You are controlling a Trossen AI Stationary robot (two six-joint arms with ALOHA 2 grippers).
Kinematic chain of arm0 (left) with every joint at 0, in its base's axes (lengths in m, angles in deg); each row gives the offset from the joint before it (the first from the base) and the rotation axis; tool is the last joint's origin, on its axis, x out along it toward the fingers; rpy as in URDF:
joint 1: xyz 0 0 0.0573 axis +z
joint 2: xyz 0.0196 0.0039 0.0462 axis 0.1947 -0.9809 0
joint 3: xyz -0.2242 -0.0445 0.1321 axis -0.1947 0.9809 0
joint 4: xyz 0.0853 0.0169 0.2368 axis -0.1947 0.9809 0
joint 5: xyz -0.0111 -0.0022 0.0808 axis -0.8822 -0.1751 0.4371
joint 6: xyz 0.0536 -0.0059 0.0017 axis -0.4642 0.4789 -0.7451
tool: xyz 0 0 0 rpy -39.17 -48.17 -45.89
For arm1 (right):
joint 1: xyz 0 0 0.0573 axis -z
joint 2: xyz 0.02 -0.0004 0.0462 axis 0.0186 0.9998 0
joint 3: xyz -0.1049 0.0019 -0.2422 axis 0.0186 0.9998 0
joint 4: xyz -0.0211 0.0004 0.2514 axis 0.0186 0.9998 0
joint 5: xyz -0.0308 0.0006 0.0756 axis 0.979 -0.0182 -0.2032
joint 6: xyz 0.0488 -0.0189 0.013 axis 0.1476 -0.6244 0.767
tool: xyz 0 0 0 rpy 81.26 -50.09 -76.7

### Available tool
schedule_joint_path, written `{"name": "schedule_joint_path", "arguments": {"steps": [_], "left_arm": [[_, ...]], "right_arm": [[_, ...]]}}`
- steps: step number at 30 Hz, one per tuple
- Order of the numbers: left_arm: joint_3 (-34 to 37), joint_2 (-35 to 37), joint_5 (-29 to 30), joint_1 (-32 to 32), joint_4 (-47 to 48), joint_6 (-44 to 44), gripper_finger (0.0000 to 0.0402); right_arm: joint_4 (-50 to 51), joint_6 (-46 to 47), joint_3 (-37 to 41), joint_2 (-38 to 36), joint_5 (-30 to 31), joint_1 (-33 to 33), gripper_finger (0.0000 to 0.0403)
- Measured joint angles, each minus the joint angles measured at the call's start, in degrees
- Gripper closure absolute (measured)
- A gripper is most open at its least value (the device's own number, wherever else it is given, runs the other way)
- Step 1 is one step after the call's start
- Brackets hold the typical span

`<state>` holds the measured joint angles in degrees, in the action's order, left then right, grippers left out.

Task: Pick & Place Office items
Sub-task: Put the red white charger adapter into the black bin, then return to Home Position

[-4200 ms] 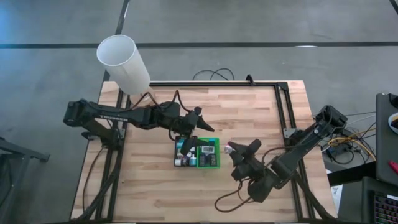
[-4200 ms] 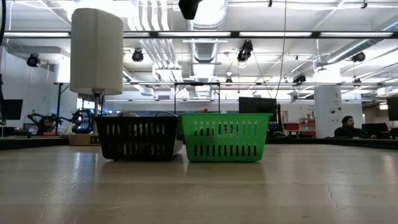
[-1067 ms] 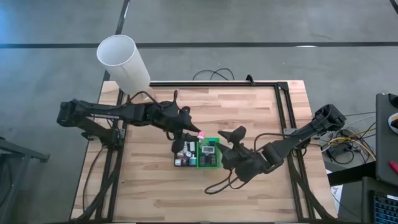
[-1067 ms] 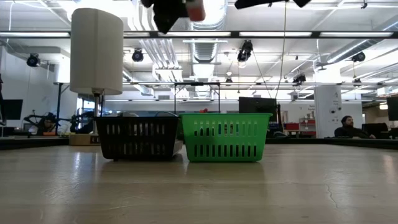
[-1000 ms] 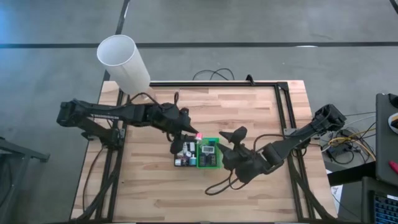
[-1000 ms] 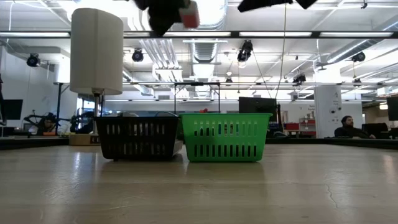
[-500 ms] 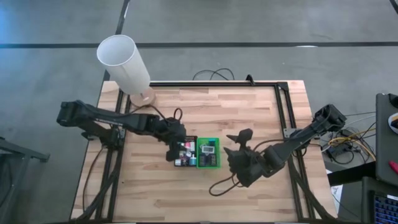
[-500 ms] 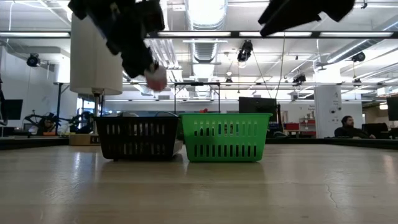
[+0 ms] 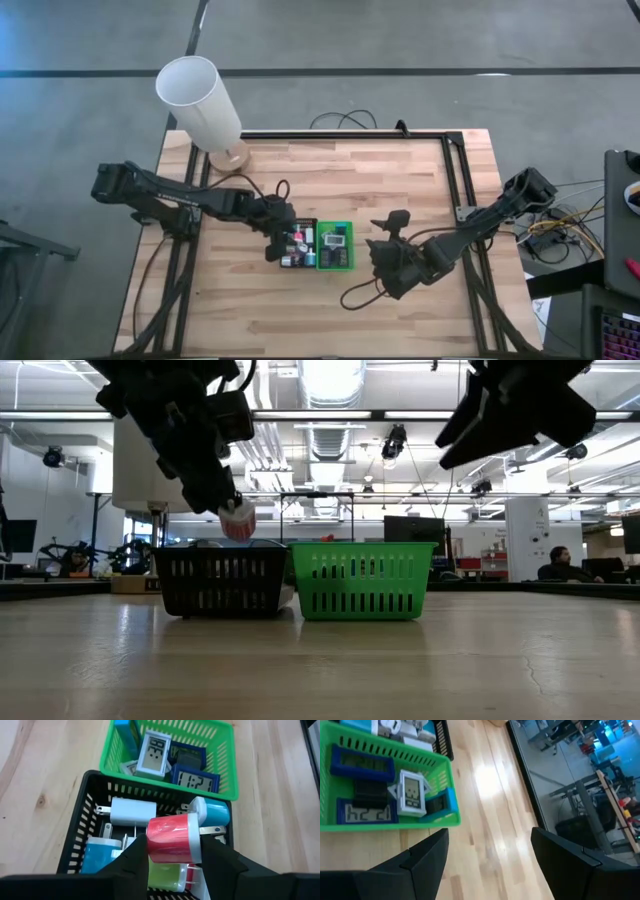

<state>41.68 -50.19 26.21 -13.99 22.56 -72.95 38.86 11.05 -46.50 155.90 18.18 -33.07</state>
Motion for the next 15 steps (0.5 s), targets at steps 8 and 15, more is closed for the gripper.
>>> {"name": "schedule_joint_path", "arguments": {"steps": [8,15], "left_arm": [[2.3,0.0,0.0,0.0,-1.3,0.7,0.0265],[4.2,0.0,0.0,0.0,-3.6,3.9,0.0116]], "right_arm": [[-0.3,1.7,2.1,0.0,-0.1,0.0,0.0127],[-0.4,1.8,2.8,0.0,-0.1,0.0,0.0126]]}}
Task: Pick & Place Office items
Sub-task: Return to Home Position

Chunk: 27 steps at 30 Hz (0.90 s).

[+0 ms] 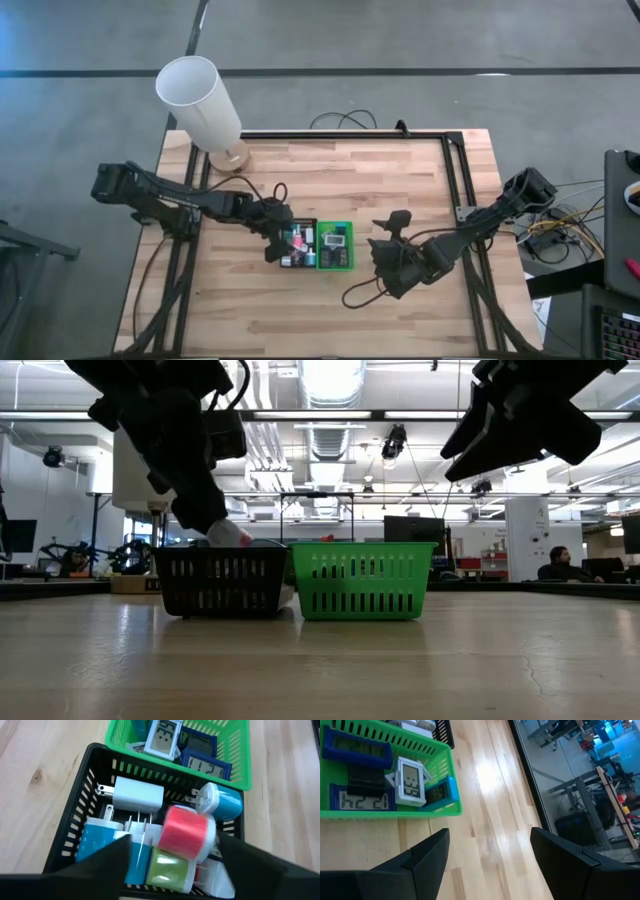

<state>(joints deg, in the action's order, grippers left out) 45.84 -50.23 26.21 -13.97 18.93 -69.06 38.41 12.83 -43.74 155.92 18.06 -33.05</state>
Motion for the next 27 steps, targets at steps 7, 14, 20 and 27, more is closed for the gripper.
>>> {"name": "schedule_joint_path", "arguments": {"steps": [7,14,20,27], "left_arm": [[0.1,0.0,0.0,0.0,-2.3,-1.1,0.0014],[0.1,1.6,-0.1,0.0,-3.5,-4.7,0.0010],[0.1,5.3,-0.1,-0.3,-3.4,-11.2,0.0010],[2.2,11.4,3.1,-0.6,-4.6,-18.3,0.0010]], "right_arm": [[-0.1,1.1,0.4,0.0,0.0,0.0,0.0133],[0.7,7.6,5.8,-4.7,-3.1,-0.4,0.0132],[-1.2,17.0,16.4,-17.2,-3.0,-2.4,0.0140],[-29.3,9.7,35.4,-30.7,-2.5,-3.7,0.0135]]}}
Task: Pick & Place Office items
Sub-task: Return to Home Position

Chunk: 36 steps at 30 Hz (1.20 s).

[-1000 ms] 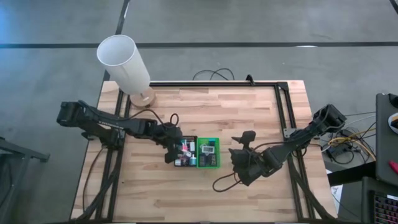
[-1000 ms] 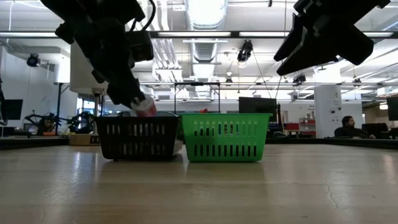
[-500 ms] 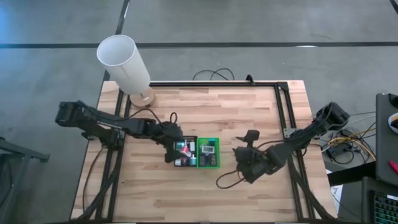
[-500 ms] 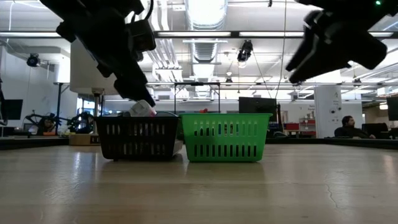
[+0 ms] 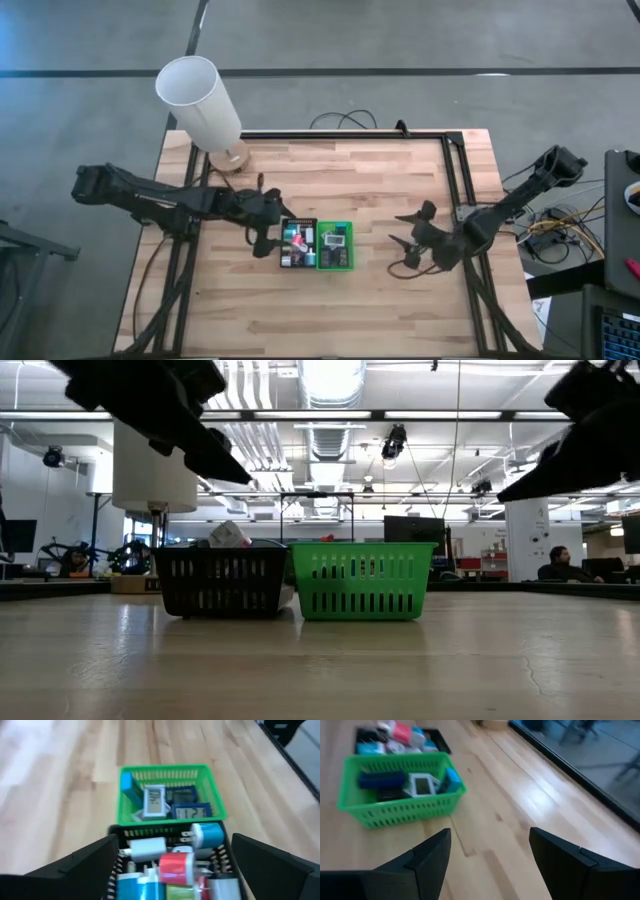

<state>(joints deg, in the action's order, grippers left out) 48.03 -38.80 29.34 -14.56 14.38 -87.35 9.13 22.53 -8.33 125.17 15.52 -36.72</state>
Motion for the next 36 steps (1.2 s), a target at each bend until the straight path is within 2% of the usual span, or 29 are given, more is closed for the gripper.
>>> {"name": "schedule_joint_path", "arguments": {"steps": [5,11,16,20,27,36], "left_arm": [[8.3,6.2,2.2,-0.2,-10.4,-2.0,0.0010],[21.9,15.0,2.5,-0.2,-26.1,-1.1,0.0009],[31.9,21.4,3.1,0.0,-38.1,2.3,0.0010],[37.4,26.1,3.2,0.0,-43.2,3.2,0.0010],[37.7,30.1,2.5,0.0,-40.8,3.3,0.0010],[37.7,30.4,2.4,0.0,-38.9,1.7,0.0010]], "right_arm": [[-21.5,-8.3,12.1,-6.8,-1.0,0.0,0.0131],[-36.2,-11.3,21.4,-13.3,-4.8,0.2,0.0139],[-37.3,-11.9,22.3,-16.1,-7.7,0.5,0.0152],[-37.9,-13.2,22.3,-16.6,-7.8,0.6,0.0160],[-37.4,-13.1,22.3,-16.5,-7.6,0.9,0.0161],[-36.3,-12.9,22.3,-16.5,-8.1,2.7,0.0164]]}}
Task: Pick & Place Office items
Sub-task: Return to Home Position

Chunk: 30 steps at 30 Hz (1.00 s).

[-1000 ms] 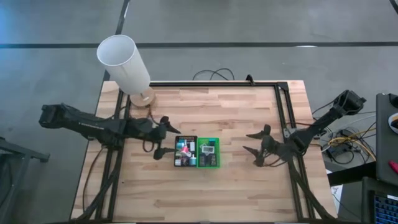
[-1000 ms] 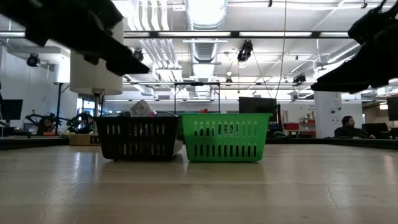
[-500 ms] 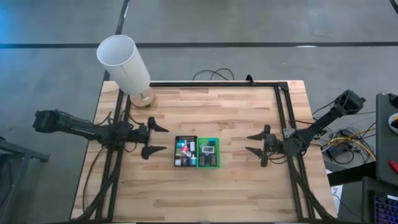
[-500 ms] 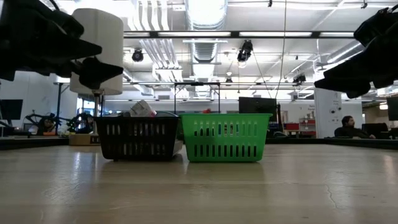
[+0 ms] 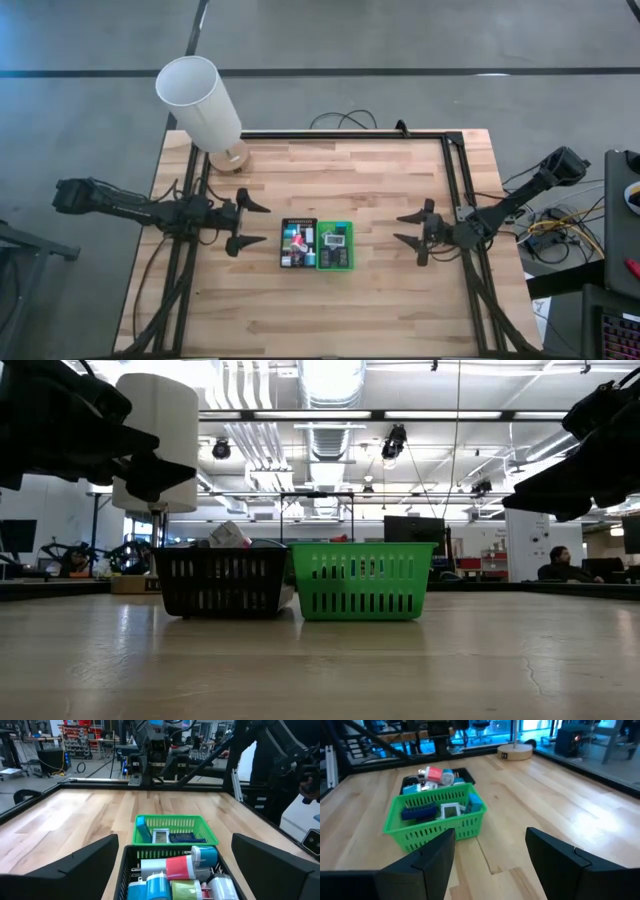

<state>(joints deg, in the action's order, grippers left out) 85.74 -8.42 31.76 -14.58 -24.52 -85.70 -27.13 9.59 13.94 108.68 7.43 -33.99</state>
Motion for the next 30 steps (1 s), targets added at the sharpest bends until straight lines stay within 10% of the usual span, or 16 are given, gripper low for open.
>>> {"name": "schedule_joint_path", "arguments": {"steps": [30], "left_arm": [[-4.5,16.3,-4.6,0.6,17.4,4.1,0.0010]], "right_arm": [[-7.0,-8.5,0.0,-0.2,-37.5,32.0,0.0168]]}}
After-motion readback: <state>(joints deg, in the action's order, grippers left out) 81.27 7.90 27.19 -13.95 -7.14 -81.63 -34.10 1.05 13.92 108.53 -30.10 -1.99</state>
